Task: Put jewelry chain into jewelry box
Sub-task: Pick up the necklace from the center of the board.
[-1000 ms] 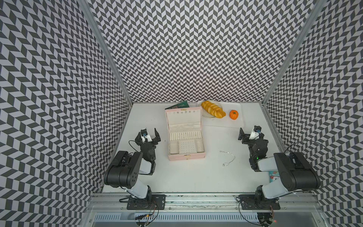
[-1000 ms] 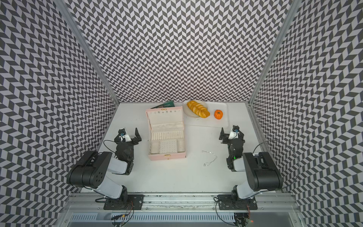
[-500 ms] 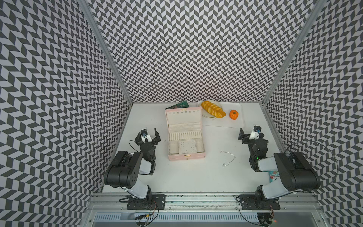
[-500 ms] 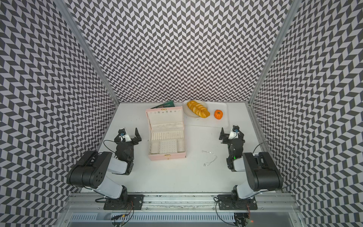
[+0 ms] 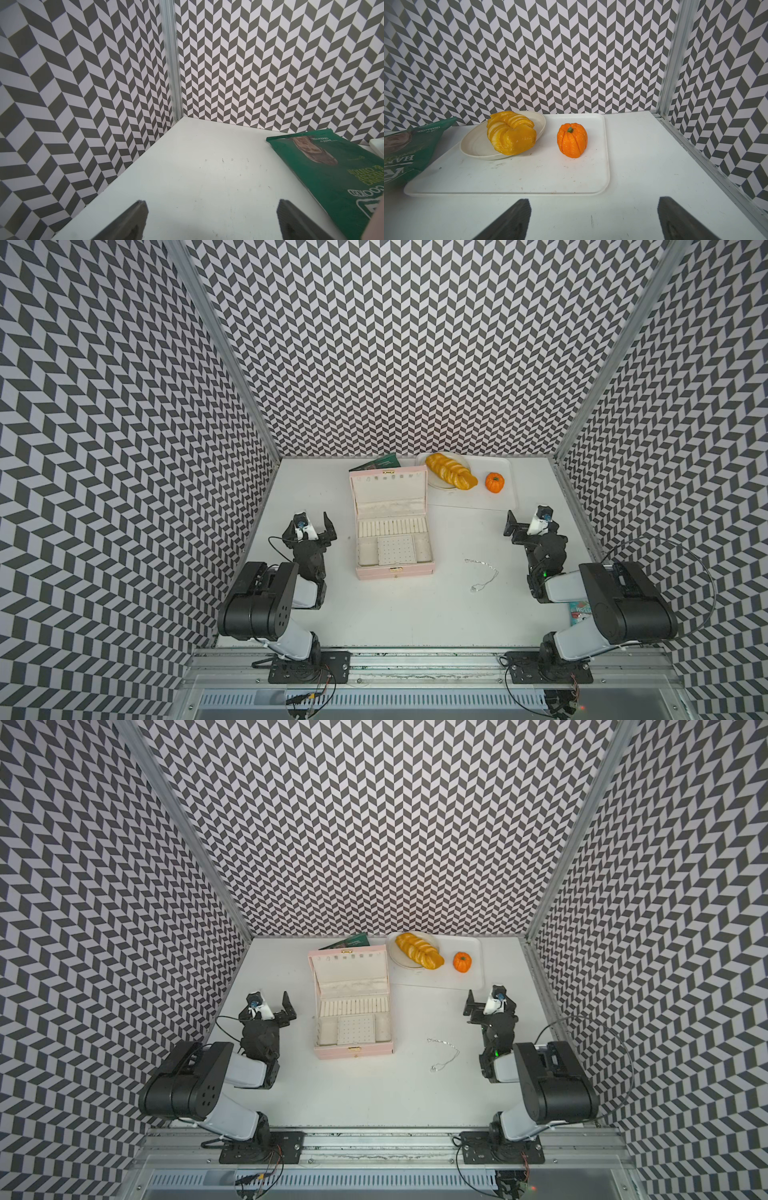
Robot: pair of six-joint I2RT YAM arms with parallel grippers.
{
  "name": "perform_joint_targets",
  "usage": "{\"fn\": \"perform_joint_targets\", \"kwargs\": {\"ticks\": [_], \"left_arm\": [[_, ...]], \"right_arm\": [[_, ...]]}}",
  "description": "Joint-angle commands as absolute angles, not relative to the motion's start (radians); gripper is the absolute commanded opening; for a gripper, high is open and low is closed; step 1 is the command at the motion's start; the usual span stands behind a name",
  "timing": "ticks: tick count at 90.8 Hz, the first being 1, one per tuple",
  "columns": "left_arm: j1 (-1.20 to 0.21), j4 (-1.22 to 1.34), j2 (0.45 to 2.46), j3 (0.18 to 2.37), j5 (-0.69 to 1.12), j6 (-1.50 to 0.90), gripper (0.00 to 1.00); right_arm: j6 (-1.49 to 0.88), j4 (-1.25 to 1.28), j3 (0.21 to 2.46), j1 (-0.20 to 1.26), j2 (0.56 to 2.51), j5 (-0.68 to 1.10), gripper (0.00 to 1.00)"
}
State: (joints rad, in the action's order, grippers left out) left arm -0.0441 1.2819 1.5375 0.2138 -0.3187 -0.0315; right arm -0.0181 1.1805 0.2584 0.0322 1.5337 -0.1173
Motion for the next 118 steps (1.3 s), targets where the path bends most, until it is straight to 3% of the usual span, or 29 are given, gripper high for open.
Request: {"fn": "perform_joint_targets", "kwargs": {"ticks": [1, 11, 23, 31, 36, 58, 90, 105, 118], "left_arm": [[-0.066, 1.158, 1.436, 0.262, -0.374, -0.036, 1.00], [-0.077, 0.879, 1.317, 0.374, -0.471, -0.088, 1.00], [-0.072, 0.423, 1.221, 0.586, -0.577, -0.383, 1.00], [-0.066, 0.137, 1.207, 0.747, -0.484, -0.509, 1.00], [-0.066, 0.054, 1.203, 0.800, -0.391, -0.512, 1.00], [-0.115, -0.165, 1.085, 0.801, -0.203, -0.561, 0.95], [-0.300, -0.340, 0.900, 0.735, -0.102, -0.494, 1.00], [-0.343, -0.355, 0.878, 0.747, -0.084, -0.476, 1.00], [-0.364, -0.360, 0.864, 0.757, -0.098, -0.463, 1.00]], "right_arm": [[-0.007, 1.144, 0.281, 0.054, 1.433, -0.179, 1.00], [-0.133, 0.716, 0.450, 0.064, 1.310, -0.298, 1.00], [-0.358, 0.518, 0.555, 0.062, 1.237, -0.376, 1.00], [-0.580, 0.277, 0.658, 0.056, 1.211, -0.442, 1.00], [-0.610, 0.201, 0.707, 0.048, 1.208, -0.390, 1.00], [-0.616, -0.006, 0.764, 0.053, 1.181, -0.098, 0.99], [-0.471, -0.353, 0.757, 0.229, 1.195, -0.008, 0.78], [-0.453, -0.438, 0.791, 0.330, 1.314, 0.012, 0.58], [-0.463, -0.474, 0.804, 0.376, 1.388, 0.025, 0.54]]}}
